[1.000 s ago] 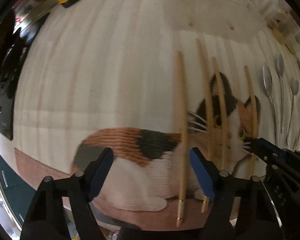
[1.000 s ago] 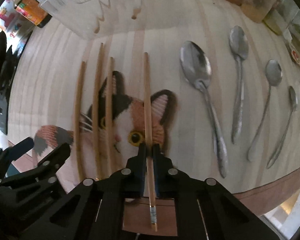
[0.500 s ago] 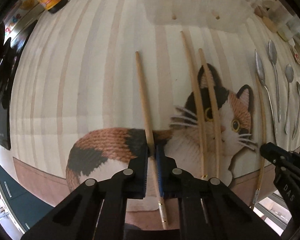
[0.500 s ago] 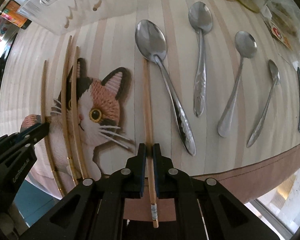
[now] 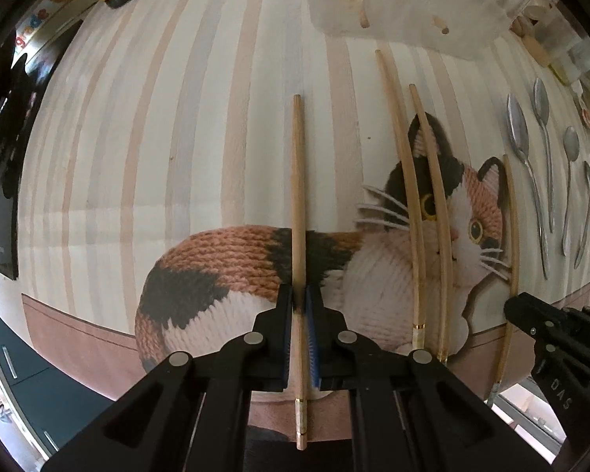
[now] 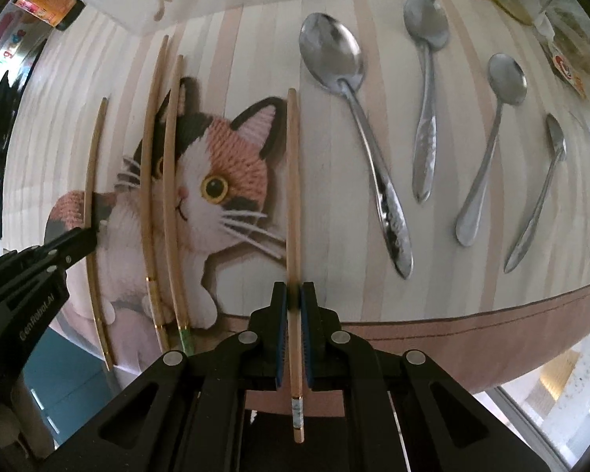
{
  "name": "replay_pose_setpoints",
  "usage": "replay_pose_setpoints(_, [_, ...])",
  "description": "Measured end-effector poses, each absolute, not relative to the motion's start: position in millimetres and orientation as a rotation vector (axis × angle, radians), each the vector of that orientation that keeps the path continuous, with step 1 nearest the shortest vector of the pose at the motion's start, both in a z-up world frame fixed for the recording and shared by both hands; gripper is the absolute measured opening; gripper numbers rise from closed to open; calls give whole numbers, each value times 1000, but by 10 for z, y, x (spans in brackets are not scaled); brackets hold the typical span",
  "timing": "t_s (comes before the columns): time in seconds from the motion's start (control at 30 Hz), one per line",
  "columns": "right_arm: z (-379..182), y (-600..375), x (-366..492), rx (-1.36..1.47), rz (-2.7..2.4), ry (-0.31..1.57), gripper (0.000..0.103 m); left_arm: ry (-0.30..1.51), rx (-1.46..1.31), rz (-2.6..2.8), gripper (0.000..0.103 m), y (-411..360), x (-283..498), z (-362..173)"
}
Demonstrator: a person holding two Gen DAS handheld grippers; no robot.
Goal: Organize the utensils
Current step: 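Close the left tool on a chopstick while the right tool grasps another chopstick, then carry both chopsticks to the clear rack and open both tools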
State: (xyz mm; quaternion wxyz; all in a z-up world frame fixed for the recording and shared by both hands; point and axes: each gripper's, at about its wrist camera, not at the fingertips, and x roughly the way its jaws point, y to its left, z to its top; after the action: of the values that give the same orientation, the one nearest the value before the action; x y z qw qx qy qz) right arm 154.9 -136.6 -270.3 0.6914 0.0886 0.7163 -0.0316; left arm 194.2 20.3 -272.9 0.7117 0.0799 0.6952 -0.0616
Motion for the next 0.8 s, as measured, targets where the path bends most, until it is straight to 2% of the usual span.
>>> replay_pose_setpoints(0.17, [-2694, -1321, 1566, 159, -73, 1621, 10, 1568, 159, -132, 5, 298, 2031, -2766])
replay_pose_setpoints(0.3, [-2740, -1317, 1632, 168, -49, 1626, 30, 1570, 158, -128, 5, 305, 2092, -2755])
replay_pose_setpoints(0.4, [-2778, -1228, 1647, 133, -45, 1621, 36, 1563, 155, -120, 5, 285, 2120, -2757])
replay_pose_setpoints(0.47, [-2769, -1138, 1665, 105, -56, 1609, 34, 1557, 165, -119, 5, 271, 2113, -2765])
replay_pose_setpoints(0.53, [-2759, -1095, 1644, 83, -67, 1594, 28, 1550, 169, -117, 5, 264, 2086, -2757])
replay_pose_setpoints(0.63, [-2724, -1171, 1574, 95, -97, 1573, 8, 1538, 181, -108, 5, 188, 1968, -2750])
replay_pose_setpoints(0.8, [-2688, -1218, 1538, 144, -90, 1561, 7, 1510, 209, -85, 4, 105, 1841, -2697])
